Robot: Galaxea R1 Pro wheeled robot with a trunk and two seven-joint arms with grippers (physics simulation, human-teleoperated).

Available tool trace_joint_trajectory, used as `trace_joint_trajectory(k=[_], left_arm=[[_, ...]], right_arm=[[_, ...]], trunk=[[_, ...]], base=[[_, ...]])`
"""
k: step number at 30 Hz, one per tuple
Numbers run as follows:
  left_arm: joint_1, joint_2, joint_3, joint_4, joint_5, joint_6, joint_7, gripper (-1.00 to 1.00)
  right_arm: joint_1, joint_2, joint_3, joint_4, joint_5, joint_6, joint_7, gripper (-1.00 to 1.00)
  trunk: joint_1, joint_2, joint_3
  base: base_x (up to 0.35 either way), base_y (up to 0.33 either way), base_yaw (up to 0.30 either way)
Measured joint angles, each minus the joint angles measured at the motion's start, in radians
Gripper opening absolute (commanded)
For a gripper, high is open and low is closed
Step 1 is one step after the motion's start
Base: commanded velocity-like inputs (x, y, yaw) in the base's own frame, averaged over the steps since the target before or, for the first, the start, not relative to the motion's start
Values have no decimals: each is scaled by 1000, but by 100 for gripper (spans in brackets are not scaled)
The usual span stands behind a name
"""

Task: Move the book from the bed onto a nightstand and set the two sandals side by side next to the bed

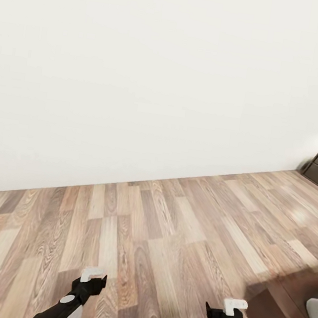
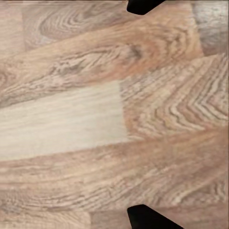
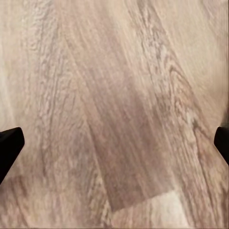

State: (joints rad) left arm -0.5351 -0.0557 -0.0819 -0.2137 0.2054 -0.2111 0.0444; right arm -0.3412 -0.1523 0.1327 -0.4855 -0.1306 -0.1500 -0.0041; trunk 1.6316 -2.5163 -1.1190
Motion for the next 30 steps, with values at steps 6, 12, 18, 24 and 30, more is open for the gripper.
trace_joint_trajectory(k=[6,12,18,24,30], left_arm=[[0,0,0,0,1,0,0,100],[0,0,0,0,1,0,0,100],[0,0,0,0,1,0,0,100],[0,0,0,0,1,0,0,100],[0,0,0,0,1,0,0,100]], right_arm=[[0,0,0,0,0,0,0,100],[0,0,0,0,0,0,0,100],[0,0,0,0,0,0,0,100],[0,0,0,1,0,0,0,100],[0,0,0,1,0,1,0,100]], trunk=[[0,0,0],[0,0,0],[0,0,0],[0,0,0],[0,0,0]], base=[[331,88,-268],[331,120,-268],[331,148,-268],[328,171,-268],[325,177,-268]])
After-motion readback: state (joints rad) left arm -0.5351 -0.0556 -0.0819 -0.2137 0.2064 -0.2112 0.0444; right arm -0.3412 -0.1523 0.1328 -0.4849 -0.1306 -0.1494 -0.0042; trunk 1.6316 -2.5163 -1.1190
